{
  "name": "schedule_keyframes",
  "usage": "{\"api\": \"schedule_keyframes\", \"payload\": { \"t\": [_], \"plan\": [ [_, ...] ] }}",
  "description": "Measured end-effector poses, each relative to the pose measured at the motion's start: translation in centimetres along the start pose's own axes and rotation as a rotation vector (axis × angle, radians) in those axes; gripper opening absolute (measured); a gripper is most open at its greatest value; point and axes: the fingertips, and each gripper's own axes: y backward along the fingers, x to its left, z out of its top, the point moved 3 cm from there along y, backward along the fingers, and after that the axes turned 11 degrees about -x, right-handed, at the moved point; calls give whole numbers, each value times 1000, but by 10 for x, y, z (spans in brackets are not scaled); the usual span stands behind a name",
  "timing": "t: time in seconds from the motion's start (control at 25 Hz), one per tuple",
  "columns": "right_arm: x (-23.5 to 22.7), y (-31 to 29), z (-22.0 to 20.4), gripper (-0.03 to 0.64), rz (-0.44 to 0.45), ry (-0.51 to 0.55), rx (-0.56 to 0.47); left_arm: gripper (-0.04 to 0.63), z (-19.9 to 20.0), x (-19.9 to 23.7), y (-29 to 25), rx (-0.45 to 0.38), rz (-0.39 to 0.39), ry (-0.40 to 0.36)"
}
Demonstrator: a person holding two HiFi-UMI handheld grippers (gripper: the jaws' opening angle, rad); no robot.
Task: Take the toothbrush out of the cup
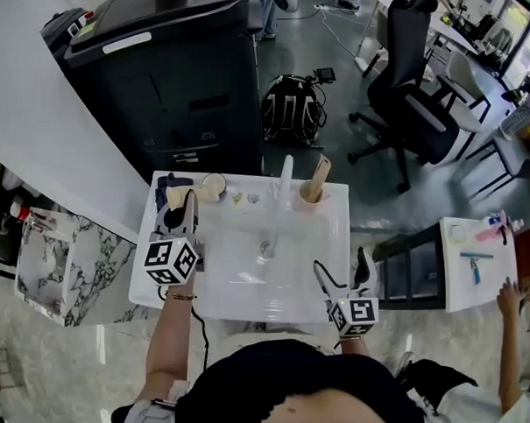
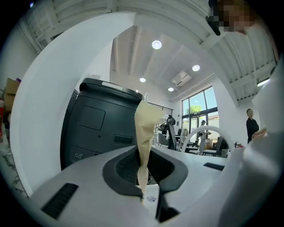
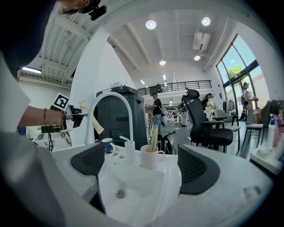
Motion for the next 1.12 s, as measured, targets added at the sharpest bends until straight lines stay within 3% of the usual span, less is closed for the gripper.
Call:
{"api": "schedule_keyframes", "payload": {
  "t": [0.68, 1.12],
  "plan": [
    [10, 15, -3, 506, 11, 6, 1, 32, 30, -45, 106, -16, -18, 41],
    [9, 15, -2, 506, 11, 17, 7, 32, -6, -63, 147, 52, -21, 81]
  ]
}}
